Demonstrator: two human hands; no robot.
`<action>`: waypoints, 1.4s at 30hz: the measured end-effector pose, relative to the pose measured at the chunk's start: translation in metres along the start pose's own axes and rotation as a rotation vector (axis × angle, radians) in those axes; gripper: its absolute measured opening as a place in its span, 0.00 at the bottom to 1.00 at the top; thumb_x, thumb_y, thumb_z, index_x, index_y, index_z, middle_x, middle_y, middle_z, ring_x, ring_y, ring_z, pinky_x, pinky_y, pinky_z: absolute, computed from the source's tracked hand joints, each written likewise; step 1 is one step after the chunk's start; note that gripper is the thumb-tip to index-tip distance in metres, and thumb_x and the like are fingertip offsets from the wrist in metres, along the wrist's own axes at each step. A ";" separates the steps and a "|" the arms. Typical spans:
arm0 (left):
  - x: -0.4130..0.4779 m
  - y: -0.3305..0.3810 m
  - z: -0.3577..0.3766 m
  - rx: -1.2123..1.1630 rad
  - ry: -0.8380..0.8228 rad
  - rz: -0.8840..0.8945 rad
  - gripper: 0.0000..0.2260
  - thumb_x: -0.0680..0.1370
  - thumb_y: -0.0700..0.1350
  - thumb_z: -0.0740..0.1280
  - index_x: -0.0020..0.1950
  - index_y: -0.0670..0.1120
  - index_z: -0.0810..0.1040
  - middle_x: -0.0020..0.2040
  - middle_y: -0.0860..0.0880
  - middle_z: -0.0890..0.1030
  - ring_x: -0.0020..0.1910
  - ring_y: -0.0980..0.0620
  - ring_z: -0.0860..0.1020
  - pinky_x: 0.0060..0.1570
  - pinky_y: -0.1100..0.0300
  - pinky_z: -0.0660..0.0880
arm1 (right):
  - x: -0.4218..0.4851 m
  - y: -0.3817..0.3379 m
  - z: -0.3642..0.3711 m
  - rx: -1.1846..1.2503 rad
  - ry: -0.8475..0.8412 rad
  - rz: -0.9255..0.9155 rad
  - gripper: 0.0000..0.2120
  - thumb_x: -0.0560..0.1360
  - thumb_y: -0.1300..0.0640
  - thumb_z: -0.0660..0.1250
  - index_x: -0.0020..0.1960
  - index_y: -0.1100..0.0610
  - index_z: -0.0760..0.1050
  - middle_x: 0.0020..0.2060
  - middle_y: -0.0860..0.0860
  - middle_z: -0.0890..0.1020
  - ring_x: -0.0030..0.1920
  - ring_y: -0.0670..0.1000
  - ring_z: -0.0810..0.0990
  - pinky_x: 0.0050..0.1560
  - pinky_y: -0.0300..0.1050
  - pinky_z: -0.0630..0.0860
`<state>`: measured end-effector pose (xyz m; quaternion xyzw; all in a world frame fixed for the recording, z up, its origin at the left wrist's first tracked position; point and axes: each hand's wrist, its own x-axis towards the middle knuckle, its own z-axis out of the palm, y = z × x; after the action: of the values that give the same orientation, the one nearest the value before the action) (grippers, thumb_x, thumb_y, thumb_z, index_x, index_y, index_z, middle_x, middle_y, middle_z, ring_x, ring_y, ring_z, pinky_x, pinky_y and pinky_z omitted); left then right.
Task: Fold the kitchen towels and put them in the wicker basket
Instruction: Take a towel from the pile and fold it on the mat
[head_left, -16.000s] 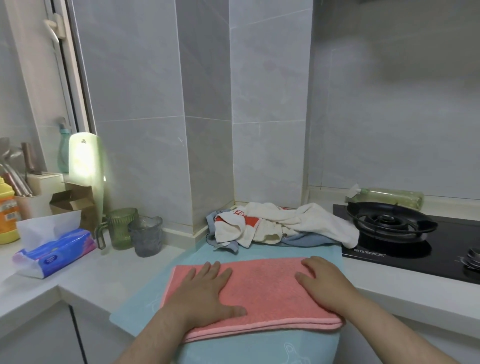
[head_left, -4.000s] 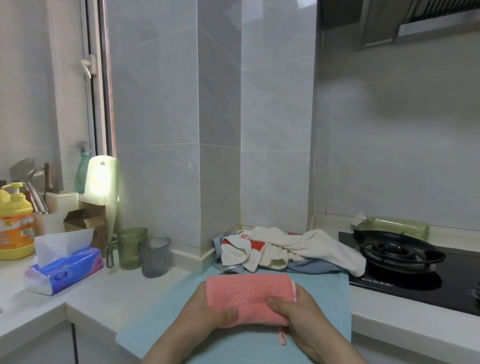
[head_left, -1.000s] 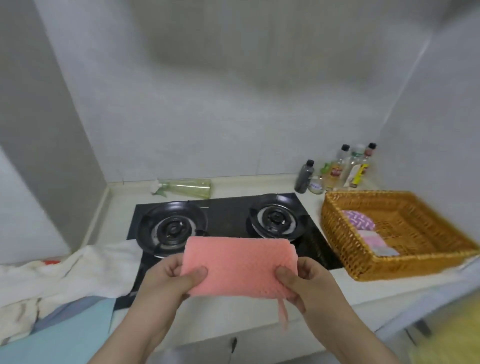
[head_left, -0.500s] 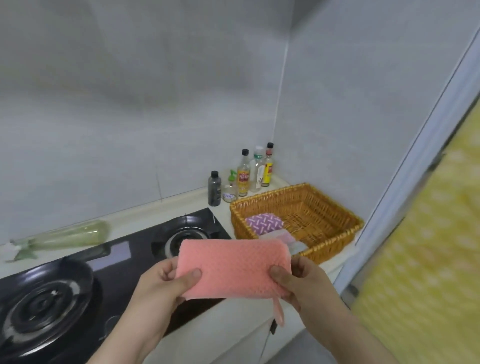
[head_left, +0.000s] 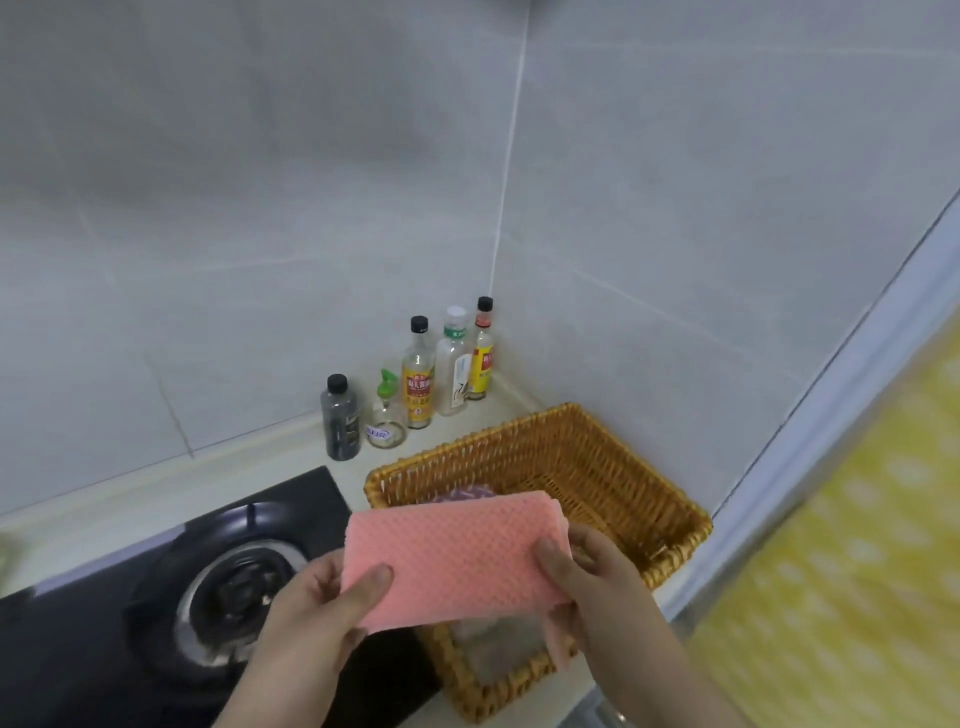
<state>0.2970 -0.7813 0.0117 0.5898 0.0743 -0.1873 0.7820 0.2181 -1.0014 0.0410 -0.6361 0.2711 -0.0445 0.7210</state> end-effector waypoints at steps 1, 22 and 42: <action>0.013 -0.002 0.008 -0.010 0.013 -0.009 0.12 0.72 0.35 0.70 0.55 0.37 0.78 0.50 0.37 0.83 0.52 0.37 0.80 0.54 0.43 0.76 | 0.012 -0.003 0.000 -0.005 0.009 -0.005 0.11 0.73 0.49 0.73 0.53 0.51 0.81 0.46 0.56 0.83 0.40 0.54 0.81 0.35 0.47 0.78; 0.140 -0.053 0.137 -0.209 0.160 -0.263 0.13 0.74 0.34 0.70 0.57 0.38 0.76 0.54 0.36 0.81 0.53 0.36 0.81 0.55 0.38 0.78 | 0.188 -0.006 -0.074 0.133 0.048 0.285 0.21 0.76 0.63 0.69 0.67 0.63 0.69 0.50 0.59 0.80 0.49 0.56 0.82 0.46 0.47 0.78; 0.199 -0.125 0.234 -0.575 0.609 -0.448 0.14 0.76 0.37 0.70 0.62 0.37 0.75 0.55 0.39 0.79 0.49 0.44 0.79 0.36 0.54 0.82 | 0.293 0.045 -0.112 0.347 0.028 0.572 0.06 0.79 0.62 0.64 0.55 0.61 0.74 0.43 0.59 0.77 0.47 0.56 0.78 0.51 0.52 0.78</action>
<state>0.4074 -1.0743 -0.0984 0.3470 0.4744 -0.1418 0.7965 0.4040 -1.2133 -0.1047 -0.4014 0.4368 0.1057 0.7980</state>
